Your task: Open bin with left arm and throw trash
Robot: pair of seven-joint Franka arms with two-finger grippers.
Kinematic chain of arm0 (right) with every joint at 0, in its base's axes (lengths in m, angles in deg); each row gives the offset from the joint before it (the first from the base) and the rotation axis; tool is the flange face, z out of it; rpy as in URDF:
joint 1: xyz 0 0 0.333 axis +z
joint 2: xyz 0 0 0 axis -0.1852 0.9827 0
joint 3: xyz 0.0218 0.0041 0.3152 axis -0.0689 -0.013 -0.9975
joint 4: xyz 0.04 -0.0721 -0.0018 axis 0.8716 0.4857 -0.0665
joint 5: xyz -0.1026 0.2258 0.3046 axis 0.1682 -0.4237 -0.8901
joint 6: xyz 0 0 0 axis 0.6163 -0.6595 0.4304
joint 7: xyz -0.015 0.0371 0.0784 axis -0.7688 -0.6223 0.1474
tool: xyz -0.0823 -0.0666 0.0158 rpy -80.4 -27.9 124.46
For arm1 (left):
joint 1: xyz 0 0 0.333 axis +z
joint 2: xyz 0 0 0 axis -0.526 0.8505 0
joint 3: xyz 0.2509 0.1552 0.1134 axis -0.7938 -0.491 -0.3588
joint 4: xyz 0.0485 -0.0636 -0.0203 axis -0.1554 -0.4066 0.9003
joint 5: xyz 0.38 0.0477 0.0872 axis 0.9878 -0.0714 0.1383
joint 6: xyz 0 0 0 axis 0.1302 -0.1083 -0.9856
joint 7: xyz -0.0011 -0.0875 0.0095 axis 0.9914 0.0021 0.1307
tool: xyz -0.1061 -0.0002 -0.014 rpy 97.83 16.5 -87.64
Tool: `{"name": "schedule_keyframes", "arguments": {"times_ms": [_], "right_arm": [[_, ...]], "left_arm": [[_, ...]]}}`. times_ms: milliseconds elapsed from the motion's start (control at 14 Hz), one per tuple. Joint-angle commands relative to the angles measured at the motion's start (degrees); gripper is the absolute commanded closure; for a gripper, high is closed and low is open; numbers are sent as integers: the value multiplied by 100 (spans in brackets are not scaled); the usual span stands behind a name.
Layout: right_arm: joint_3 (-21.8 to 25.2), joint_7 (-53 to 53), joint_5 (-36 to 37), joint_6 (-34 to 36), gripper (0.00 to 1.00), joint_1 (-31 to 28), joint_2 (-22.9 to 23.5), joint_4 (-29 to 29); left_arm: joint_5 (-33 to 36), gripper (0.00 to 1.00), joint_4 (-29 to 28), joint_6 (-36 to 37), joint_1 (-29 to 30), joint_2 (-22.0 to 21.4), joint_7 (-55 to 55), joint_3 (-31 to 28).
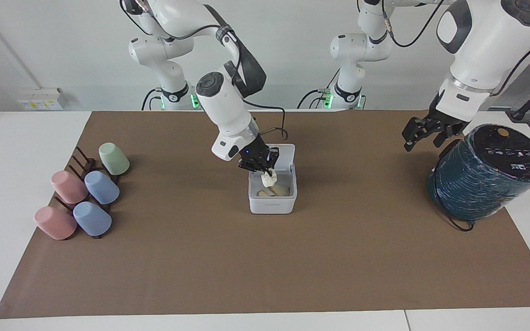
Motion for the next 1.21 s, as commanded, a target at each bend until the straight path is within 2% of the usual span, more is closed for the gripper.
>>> {"name": "schedule_keyframes", "arguments": {"times_ms": [0, 71, 143, 214, 286, 571, 643, 786, 857, 929, 1143], "right_arm": [[-3, 27, -150, -91, 29, 12, -43, 79], [-3, 27, -159, -91, 20, 12, -43, 79], [-3, 35, -159, -91, 5, 12, -43, 79], [-3, 27, -151, -100, 0, 12, -43, 79], [-3, 27, -150, -126, 0, 12, -43, 79], [41, -332, 147, -529, 0, -268, -16, 53], [49, -464, 462, -574, 0, -417, -25, 53], [58, -492, 1671, -522, 0, -838, -77, -9], [58, -501, 2087, -444, 0, -1066, -130, -44], [50, -501, 2204, -286, 0, -1260, -252, -44], [76, -501, 2249, 565, 0, -1621, -639, -88]], "left_arm": [[145, 12, -498, -177, -30, -287, -142, 8], [145, 11, -525, -186, -30, -313, -151, 8], [145, 10, -542, -220, -30, -322, -151, 8], [145, 6, -647, -282, -30, -357, -142, 8], [137, 1, -822, -395, -38, -462, -133, 8], [136, 0, -991, -511, -38, -533, -133, 8], [136, 0, -991, -511, -47, -533, -133, 8], [136, 0, -991, -511, -30, -533, -142, 8], [136, 0, -991, -528, -30, -533, -142, 8], [136, 0, -991, -528, -30, -533, -186, 8], [136, 0, -1026, -590, -30, -542, -248, 8]]}}
